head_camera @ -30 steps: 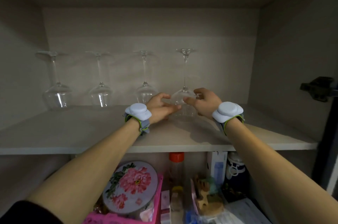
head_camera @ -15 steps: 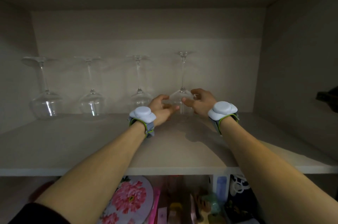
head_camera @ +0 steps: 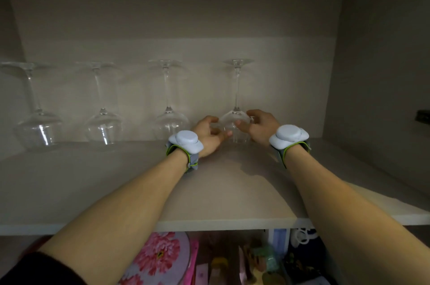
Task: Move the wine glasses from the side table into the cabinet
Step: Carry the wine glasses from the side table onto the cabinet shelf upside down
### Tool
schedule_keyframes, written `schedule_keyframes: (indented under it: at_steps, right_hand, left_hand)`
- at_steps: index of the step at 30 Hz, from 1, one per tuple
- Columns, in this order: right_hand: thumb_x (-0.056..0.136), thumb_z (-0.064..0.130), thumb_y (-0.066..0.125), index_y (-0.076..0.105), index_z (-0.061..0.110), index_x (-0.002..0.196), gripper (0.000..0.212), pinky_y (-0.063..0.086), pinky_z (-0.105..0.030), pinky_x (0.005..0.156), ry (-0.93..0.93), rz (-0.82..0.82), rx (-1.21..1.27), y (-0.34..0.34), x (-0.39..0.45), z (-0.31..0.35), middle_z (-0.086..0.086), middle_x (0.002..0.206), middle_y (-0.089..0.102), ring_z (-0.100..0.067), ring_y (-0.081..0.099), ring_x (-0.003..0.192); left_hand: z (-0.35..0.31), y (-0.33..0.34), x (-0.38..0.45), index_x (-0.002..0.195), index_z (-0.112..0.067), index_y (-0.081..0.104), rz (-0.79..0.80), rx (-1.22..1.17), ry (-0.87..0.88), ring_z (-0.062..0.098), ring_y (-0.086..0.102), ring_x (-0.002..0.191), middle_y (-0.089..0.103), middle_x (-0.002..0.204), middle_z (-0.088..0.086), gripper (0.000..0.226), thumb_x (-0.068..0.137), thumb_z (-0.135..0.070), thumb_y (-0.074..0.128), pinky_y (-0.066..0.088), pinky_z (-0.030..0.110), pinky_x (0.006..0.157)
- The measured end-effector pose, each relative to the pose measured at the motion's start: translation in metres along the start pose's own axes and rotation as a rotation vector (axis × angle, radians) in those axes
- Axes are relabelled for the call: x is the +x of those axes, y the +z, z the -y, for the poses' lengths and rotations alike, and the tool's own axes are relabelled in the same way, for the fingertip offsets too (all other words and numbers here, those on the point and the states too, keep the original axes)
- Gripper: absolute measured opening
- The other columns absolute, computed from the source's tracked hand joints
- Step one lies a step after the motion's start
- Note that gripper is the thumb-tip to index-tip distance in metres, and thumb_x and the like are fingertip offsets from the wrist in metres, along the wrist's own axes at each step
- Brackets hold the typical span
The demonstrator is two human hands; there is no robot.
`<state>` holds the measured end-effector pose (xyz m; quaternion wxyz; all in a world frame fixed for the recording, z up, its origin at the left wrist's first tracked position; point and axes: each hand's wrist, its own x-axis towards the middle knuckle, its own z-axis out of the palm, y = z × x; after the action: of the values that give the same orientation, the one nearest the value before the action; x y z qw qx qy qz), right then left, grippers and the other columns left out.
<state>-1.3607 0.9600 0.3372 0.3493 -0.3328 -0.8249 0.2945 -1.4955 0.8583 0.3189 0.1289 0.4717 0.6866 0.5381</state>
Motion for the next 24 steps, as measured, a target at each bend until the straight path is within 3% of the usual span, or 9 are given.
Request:
schedule_keyframes:
  at_steps: [3, 6, 14, 20, 24]
  right_hand:
    - [0.086, 0.051, 0.063, 0.045, 0.017, 0.142, 0.068, 0.043, -0.031, 0.1, -0.025, -0.001, -0.064, 0.001, 0.003, -0.003, -0.009, 0.14, 0.053, -0.029, 0.053, 0.124]
    - [0.089, 0.05, 0.059, 0.042, 0.018, 0.144, 0.067, 0.039, -0.032, 0.105, -0.035, 0.007, -0.083, 0.002, 0.003, -0.001, -0.009, 0.144, 0.049, -0.029, 0.049, 0.13]
    - [0.091, 0.049, 0.058, 0.035, 0.016, 0.149, 0.07, 0.035, -0.033, 0.112, -0.048, 0.015, -0.048, 0.006, 0.001, 0.001, -0.008, 0.15, 0.043, -0.028, 0.043, 0.135]
    - [0.093, 0.048, 0.056, 0.03, 0.018, 0.151, 0.071, 0.031, -0.029, 0.112, -0.037, 0.041, -0.017, 0.004, -0.004, 0.0, -0.005, 0.154, 0.037, -0.025, 0.038, 0.14]
    - [0.092, 0.052, 0.055, 0.021, 0.014, 0.153, 0.08, 0.027, -0.028, 0.112, -0.022, 0.05, -0.029, 0.002, -0.007, 0.001, -0.005, 0.157, 0.031, -0.024, 0.032, 0.143]
  left_hand:
    - [0.001, 0.002, 0.003, 0.135, -0.012, 0.042, -0.002, -0.02, -0.011, 0.031, 0.065, 0.09, 0.068, 0.109, 0.016, 0.06, 0.085, -0.024, 0.073, 0.056, 0.053, 0.084]
    - [0.0, 0.004, 0.004, 0.137, -0.009, 0.04, 0.002, -0.046, -0.018, 0.028, 0.059, 0.083, 0.065, 0.105, 0.014, 0.059, 0.088, -0.02, 0.069, 0.056, 0.053, 0.082]
    - [0.003, 0.005, 0.011, 0.141, -0.008, 0.037, -0.008, -0.022, -0.005, 0.028, 0.059, 0.085, 0.062, 0.1, 0.013, 0.059, 0.09, -0.018, 0.065, 0.054, 0.05, 0.084]
    - [0.004, 0.007, 0.009, 0.145, -0.011, 0.033, -0.006, 0.063, -0.011, 0.034, 0.064, 0.105, 0.064, 0.12, 0.017, 0.064, 0.091, -0.023, 0.064, 0.053, 0.049, 0.093]
    - [0.003, 0.005, 0.002, 0.146, -0.007, 0.031, -0.029, 0.097, -0.017, 0.032, 0.064, 0.104, 0.065, 0.12, 0.019, 0.063, 0.093, -0.021, 0.062, 0.051, 0.046, 0.097]
